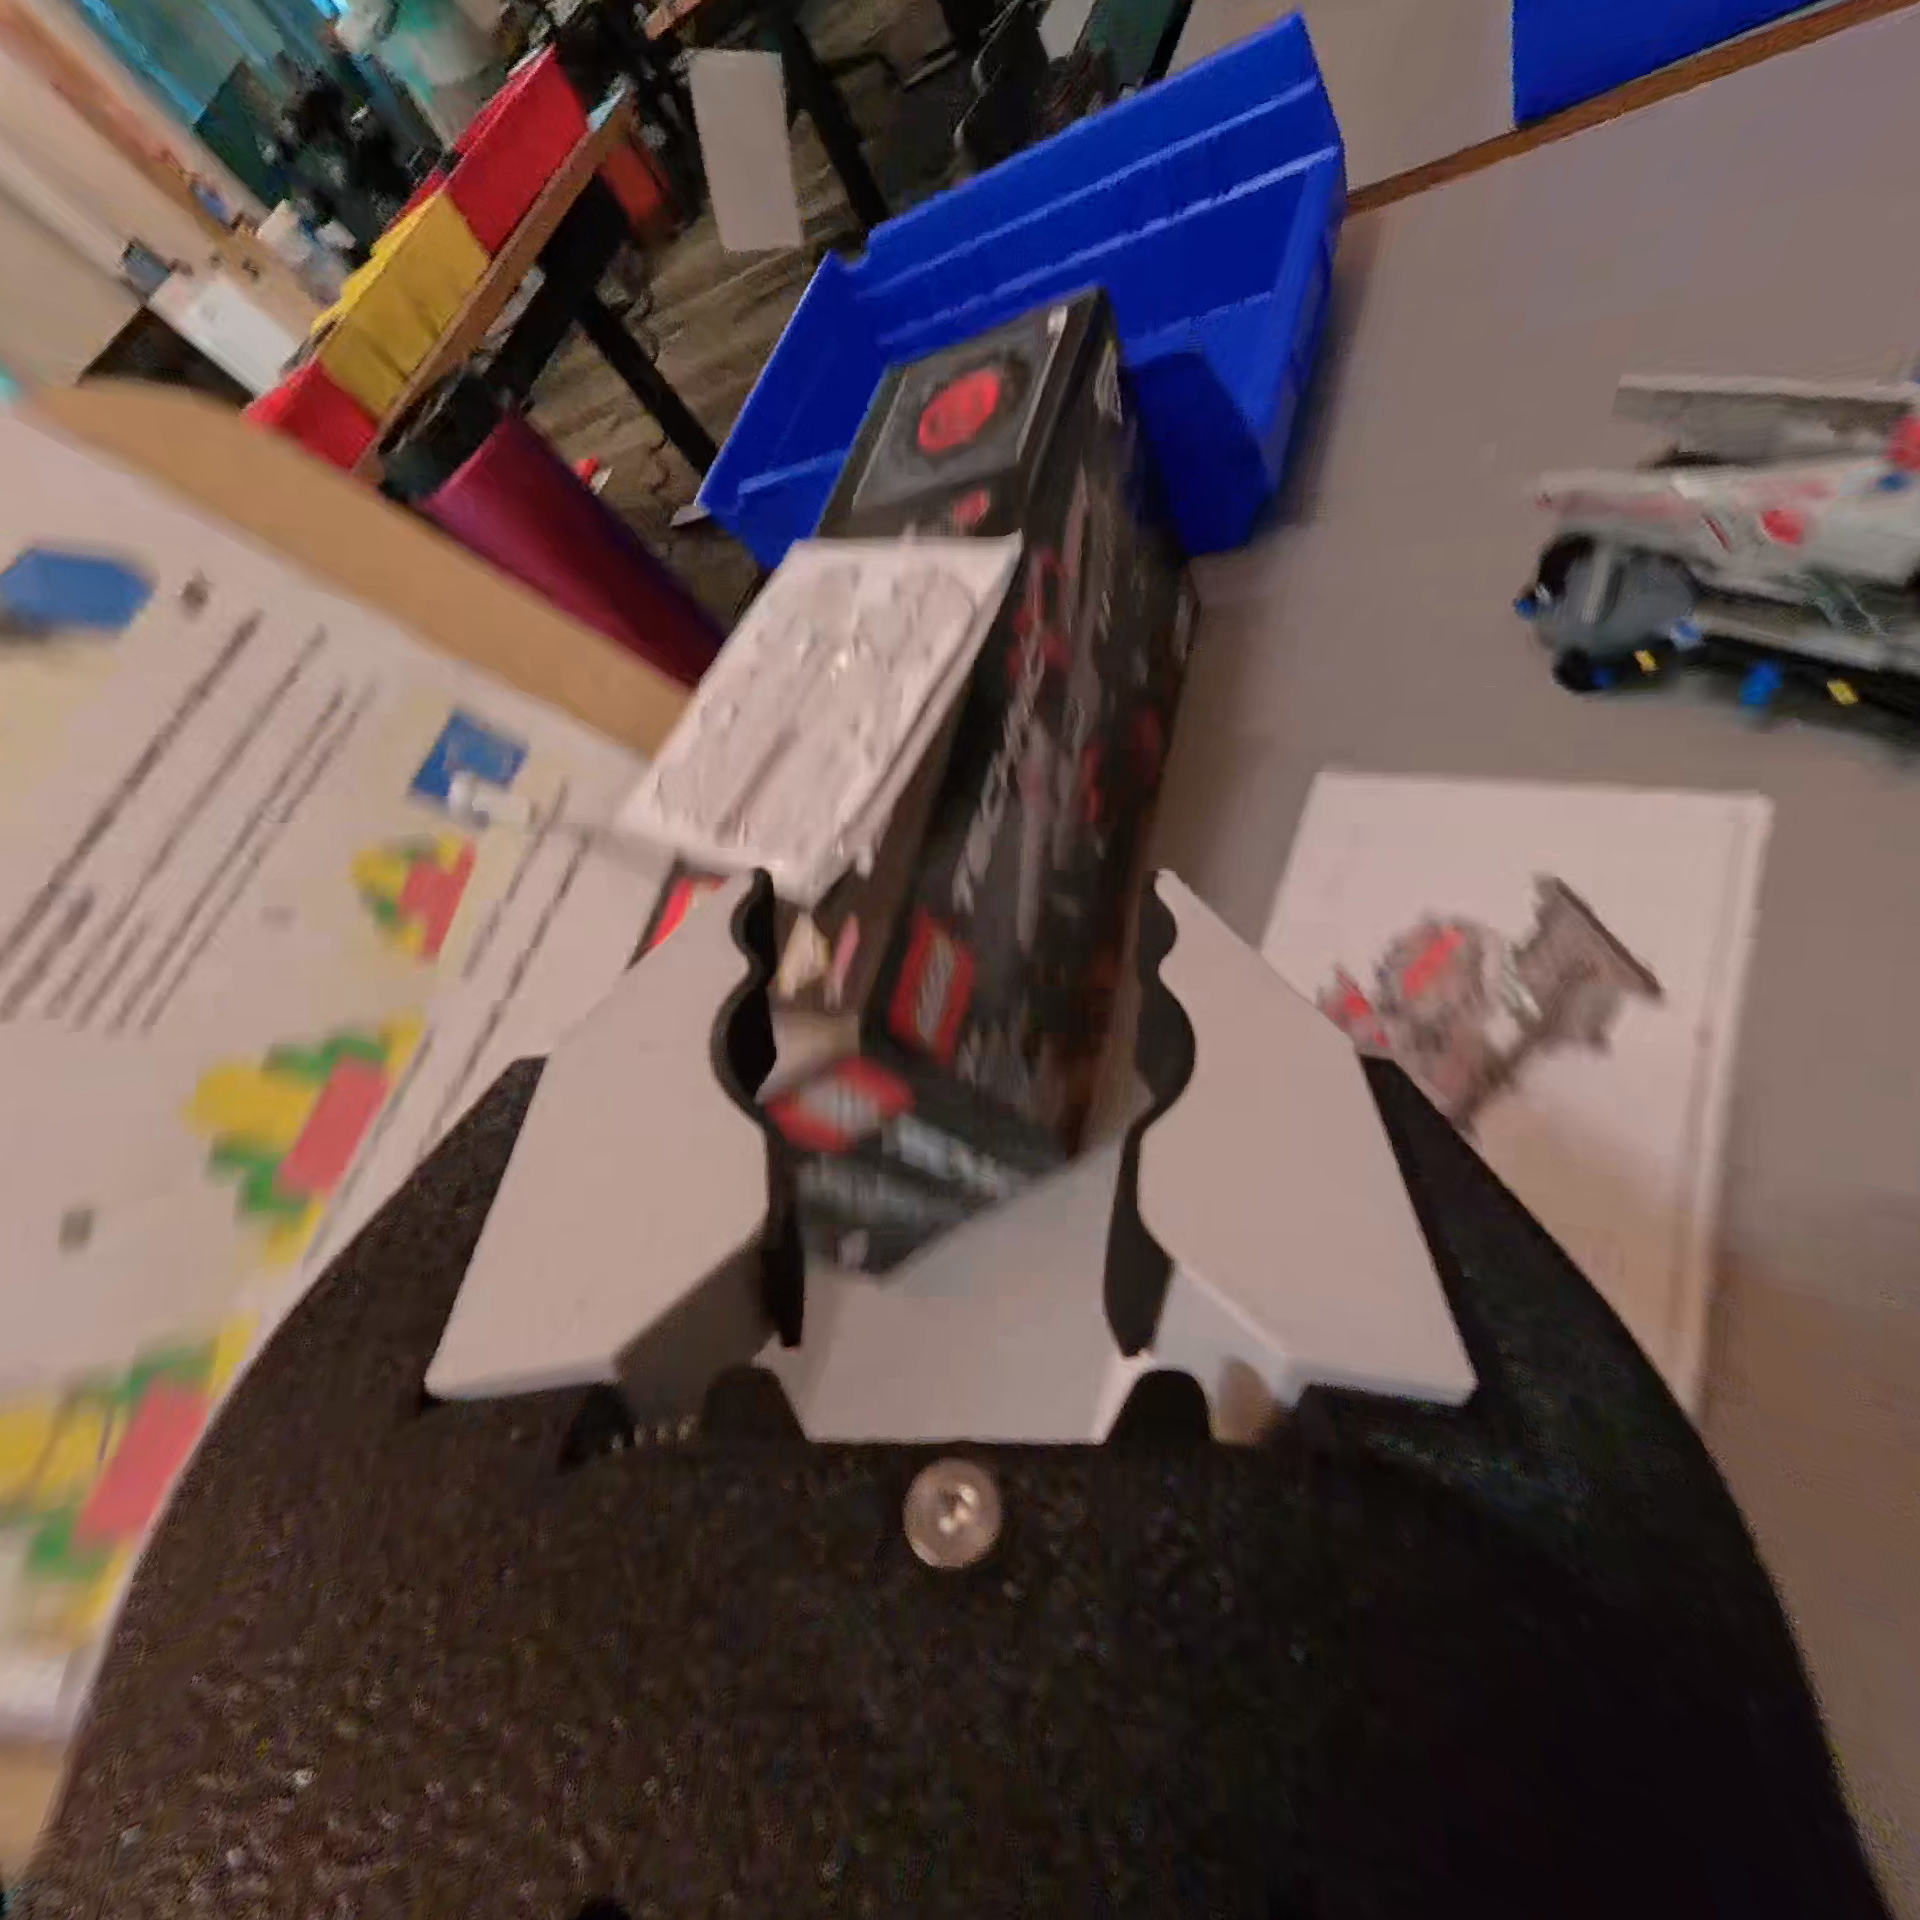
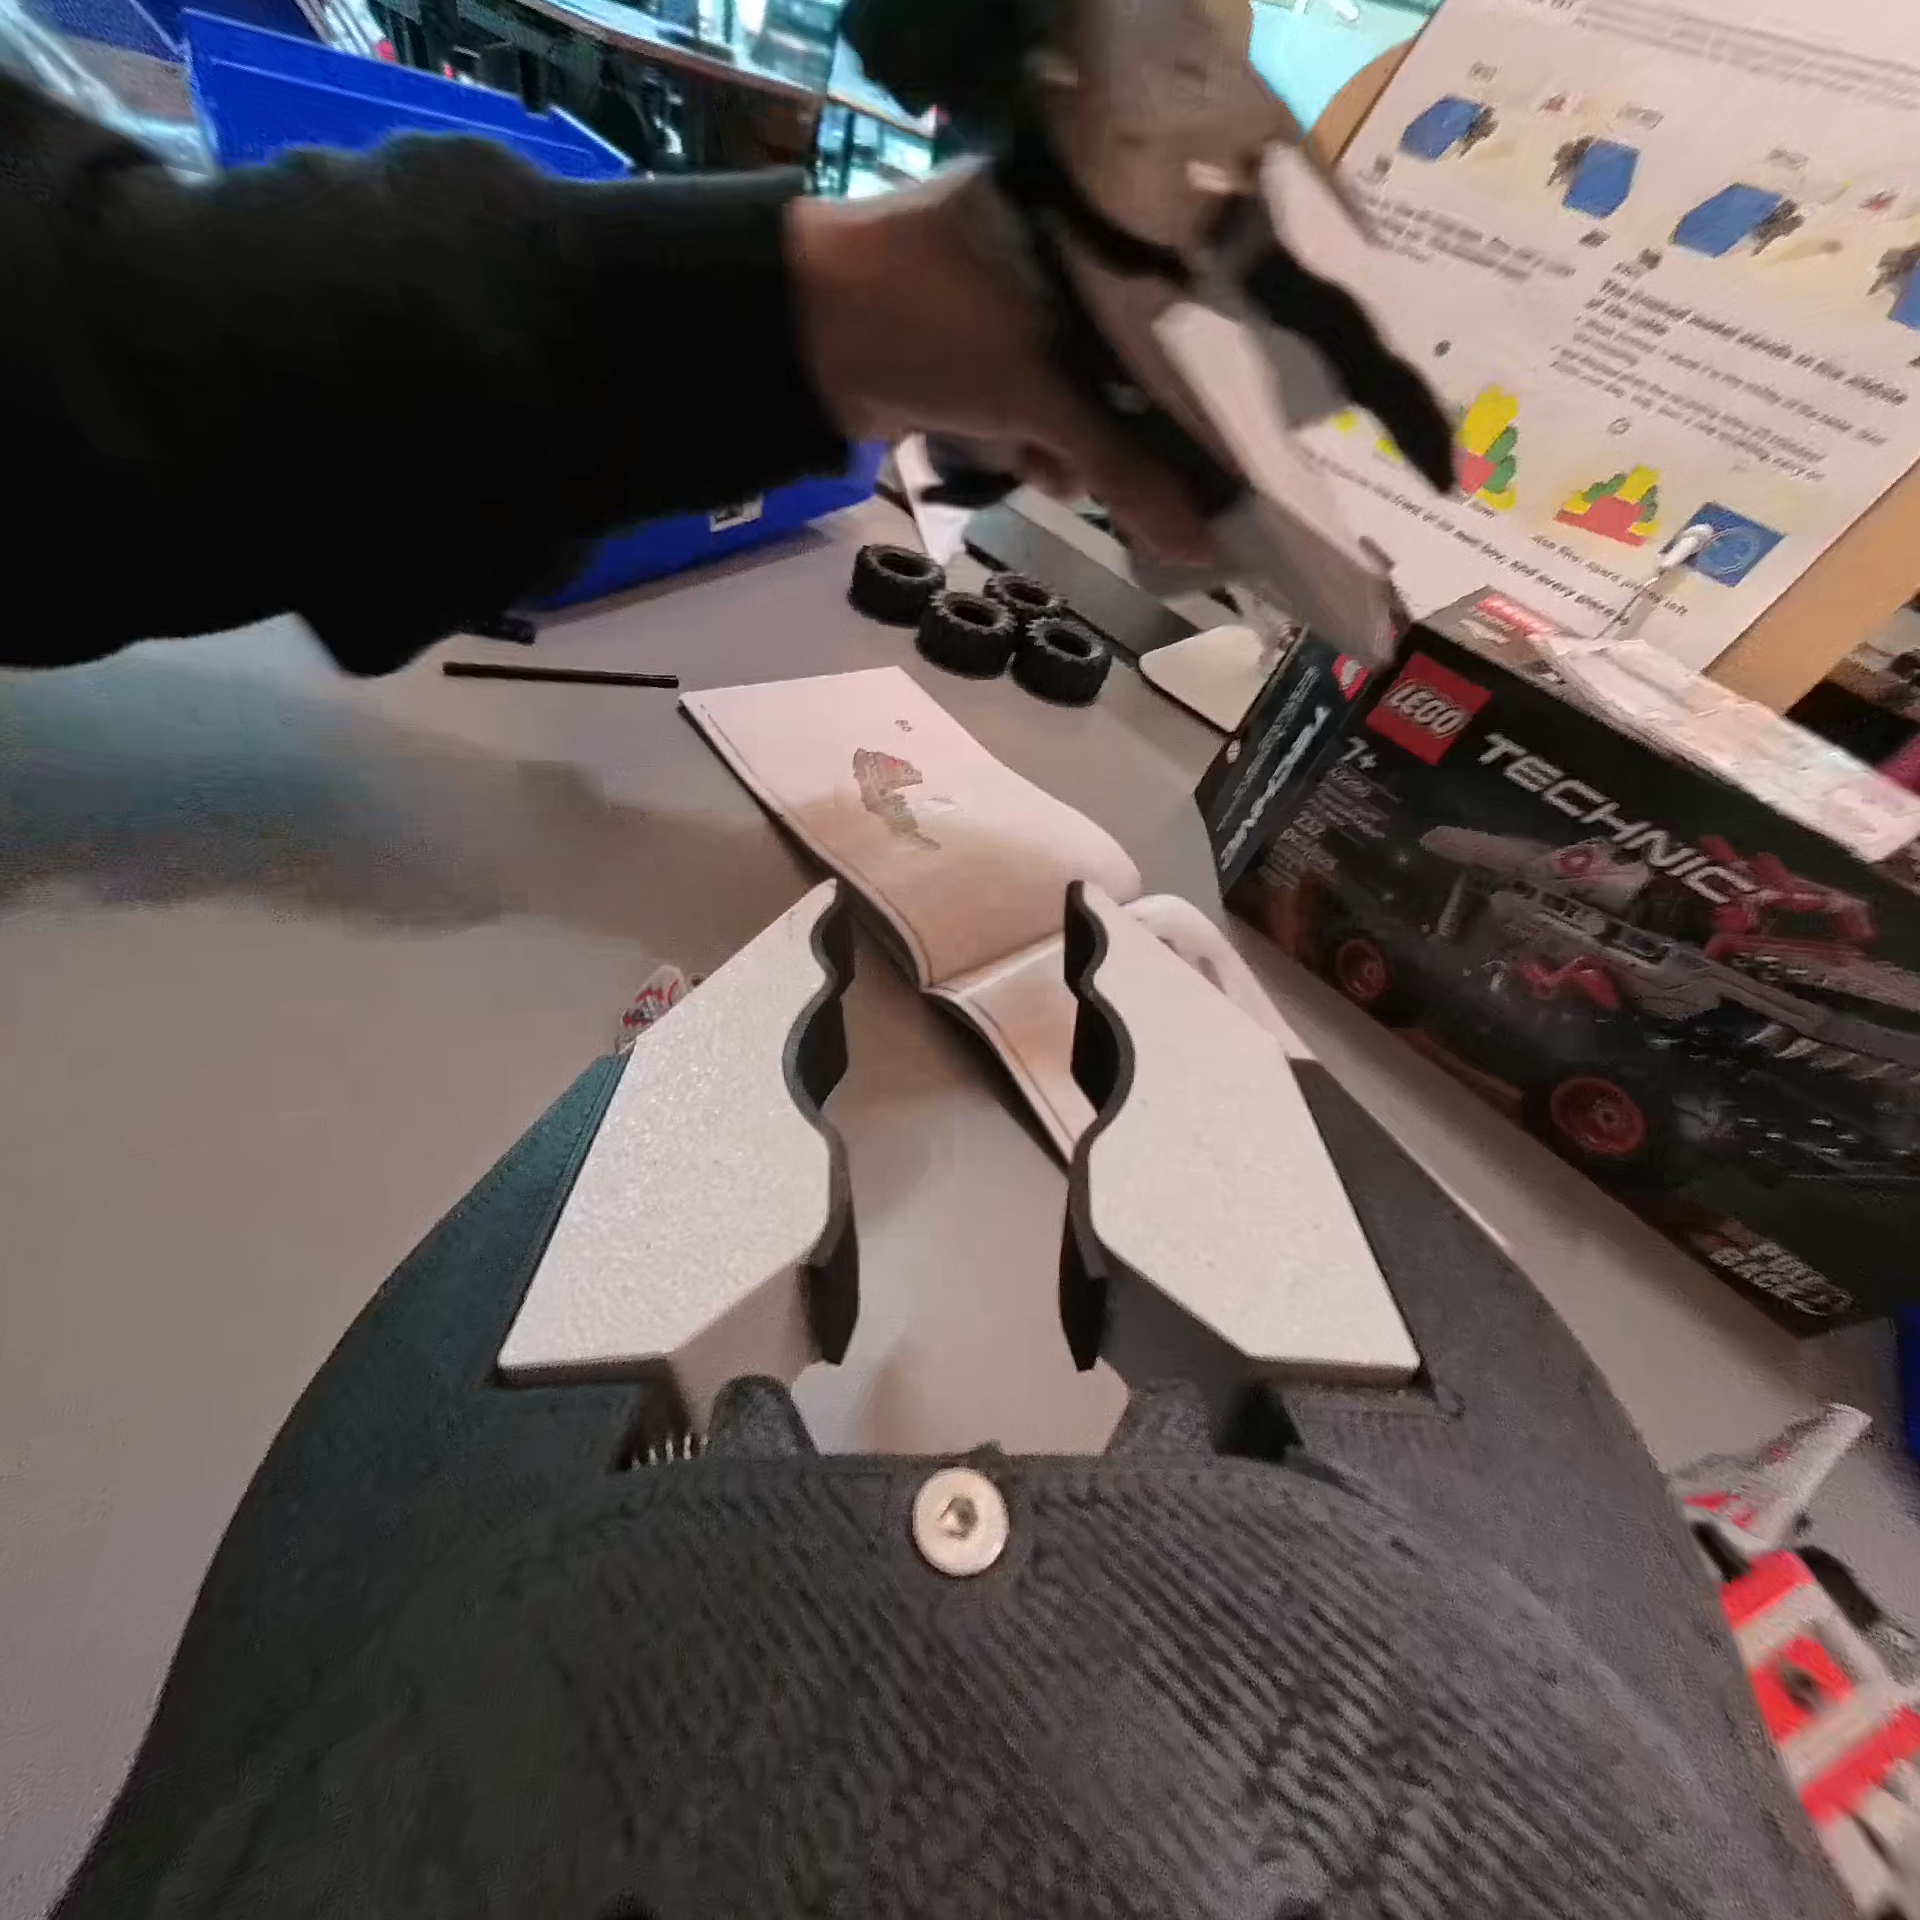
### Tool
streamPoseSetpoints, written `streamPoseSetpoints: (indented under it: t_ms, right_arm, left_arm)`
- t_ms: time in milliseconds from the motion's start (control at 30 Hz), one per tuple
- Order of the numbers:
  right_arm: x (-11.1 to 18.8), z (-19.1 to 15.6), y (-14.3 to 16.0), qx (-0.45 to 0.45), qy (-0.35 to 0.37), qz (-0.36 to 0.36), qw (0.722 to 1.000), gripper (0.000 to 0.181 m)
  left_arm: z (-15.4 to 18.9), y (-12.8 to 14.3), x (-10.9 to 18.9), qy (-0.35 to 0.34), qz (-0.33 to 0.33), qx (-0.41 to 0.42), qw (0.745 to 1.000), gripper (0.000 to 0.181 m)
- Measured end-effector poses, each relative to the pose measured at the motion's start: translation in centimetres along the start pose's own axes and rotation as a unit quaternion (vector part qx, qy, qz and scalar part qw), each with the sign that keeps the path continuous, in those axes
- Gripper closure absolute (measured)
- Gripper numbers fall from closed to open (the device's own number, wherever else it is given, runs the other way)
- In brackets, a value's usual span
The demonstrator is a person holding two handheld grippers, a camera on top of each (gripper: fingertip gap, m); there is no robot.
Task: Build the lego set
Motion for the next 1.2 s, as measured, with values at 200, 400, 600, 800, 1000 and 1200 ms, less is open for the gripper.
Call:
streamPoseSetpoints:
  t_ms: [200,400,600,800,1000,1200]
  right_arm:
    - [3.4,1.6,-0.7,0.014,0.067,-0.022,0.997,0.142]
    - [5.1,2.2,-0.1,-0.059,0.079,-0.028,0.995,0.139]
    - [2.3,2.3,-3.0,-0.424,-0.028,0.147,0.893,0.097]
    - [-1.3,1.9,-4.2,-0.607,-0.153,0.231,0.745,0.101]
    - [-2.2,-0.9,-4.0,-0.613,-0.190,0.228,0.732,0.181]
    - [0.0,-1.4,-1.4,-0.575,-0.133,0.168,0.789,0.181]
  left_arm:
    - [-0.2,-0.1,-9.2,-0.054,-0.082,-0.080,0.992,0.138]
    - [1.9,-0.9,-4.3,-0.108,-0.013,-0.144,0.984,0.181]
    - [7.2,-3.0,9.0,-0.192,0.163,-0.425,0.870,0.181]
    - [13.4,-0.9,16.7,-0.196,0.161,-0.574,0.779,0.181]
    - [16.5,2.0,18.0,-0.097,0.147,-0.439,0.881,0.146]
    - [14.5,3.3,18.9,0.092,0.193,0.178,0.960,0.123]
Point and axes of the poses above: each gripper's, where its closed fingertips meet, x back along the fingers, y out of its underside, z = x × y across the jaws, the point moved 4 cm from there along x, back along the fingers, and after that the axes turned 3 degrees about z, right-handed, at the moved point
